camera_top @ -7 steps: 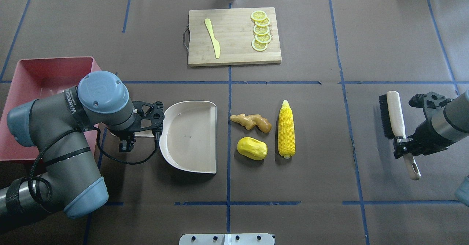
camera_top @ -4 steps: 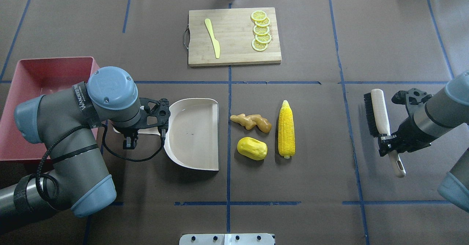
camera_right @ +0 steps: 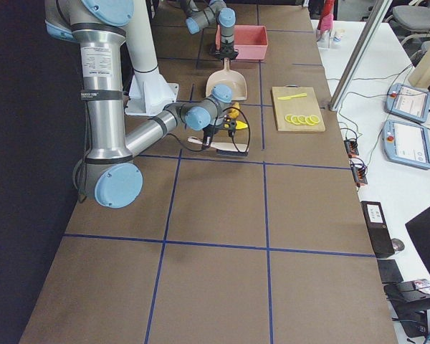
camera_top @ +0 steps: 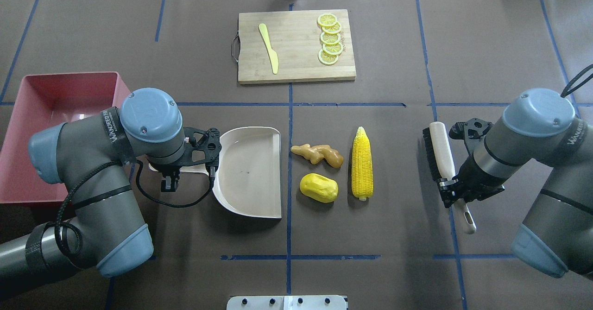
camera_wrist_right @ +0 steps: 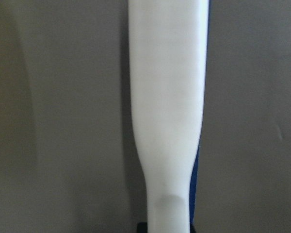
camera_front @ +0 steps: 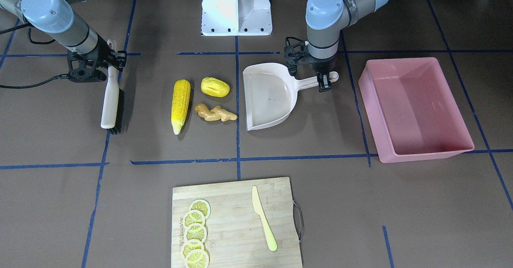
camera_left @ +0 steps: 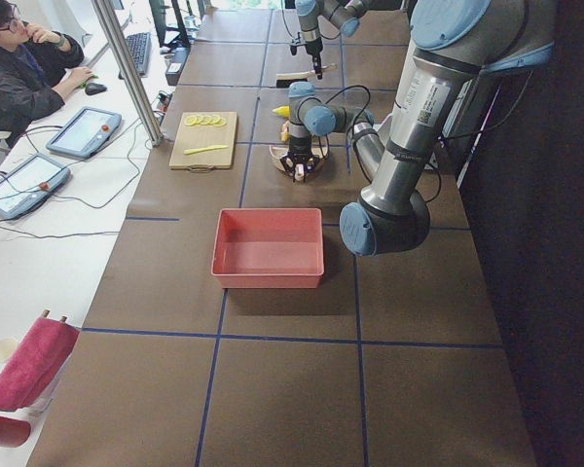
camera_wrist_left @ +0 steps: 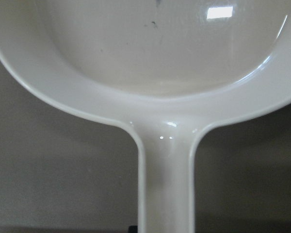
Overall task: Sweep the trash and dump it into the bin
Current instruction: 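Move the brush with the right gripper behind the corn and pepper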
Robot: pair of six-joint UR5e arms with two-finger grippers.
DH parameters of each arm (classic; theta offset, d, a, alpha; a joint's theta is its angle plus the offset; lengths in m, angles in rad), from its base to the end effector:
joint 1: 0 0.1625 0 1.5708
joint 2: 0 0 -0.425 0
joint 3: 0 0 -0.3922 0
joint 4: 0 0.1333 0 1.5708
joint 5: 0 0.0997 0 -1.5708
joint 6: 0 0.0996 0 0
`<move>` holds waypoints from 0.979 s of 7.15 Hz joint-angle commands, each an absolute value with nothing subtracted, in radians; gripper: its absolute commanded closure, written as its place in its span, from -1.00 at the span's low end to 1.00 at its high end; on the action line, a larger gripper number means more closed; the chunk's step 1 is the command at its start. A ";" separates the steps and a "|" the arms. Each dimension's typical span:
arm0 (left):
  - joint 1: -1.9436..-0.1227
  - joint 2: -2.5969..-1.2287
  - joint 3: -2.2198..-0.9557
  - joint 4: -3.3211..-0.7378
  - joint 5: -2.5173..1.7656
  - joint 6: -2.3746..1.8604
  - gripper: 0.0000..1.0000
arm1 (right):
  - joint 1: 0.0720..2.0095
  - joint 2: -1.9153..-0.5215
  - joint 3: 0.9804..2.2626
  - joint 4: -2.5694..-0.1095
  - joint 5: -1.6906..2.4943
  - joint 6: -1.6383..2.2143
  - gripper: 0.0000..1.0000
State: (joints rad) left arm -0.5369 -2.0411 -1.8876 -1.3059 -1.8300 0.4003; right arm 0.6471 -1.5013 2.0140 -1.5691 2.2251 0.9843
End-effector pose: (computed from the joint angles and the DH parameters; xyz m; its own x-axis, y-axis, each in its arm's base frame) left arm 0.4638 -0.4015 0.2973 0.0639 0.9979 -0.0102 -0.8357 0.0591 0.5459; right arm -0.3527 -0.3576 0.4138 0.7110 -0.0131 0.7030 0.1850 0.9681 -0.1690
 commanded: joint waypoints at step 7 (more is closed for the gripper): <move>-0.529 -2.040 -1.884 -1.308 -1.829 0.394 0.91 | 0.447 -1.206 1.941 -1.799 2.046 1.098 1.00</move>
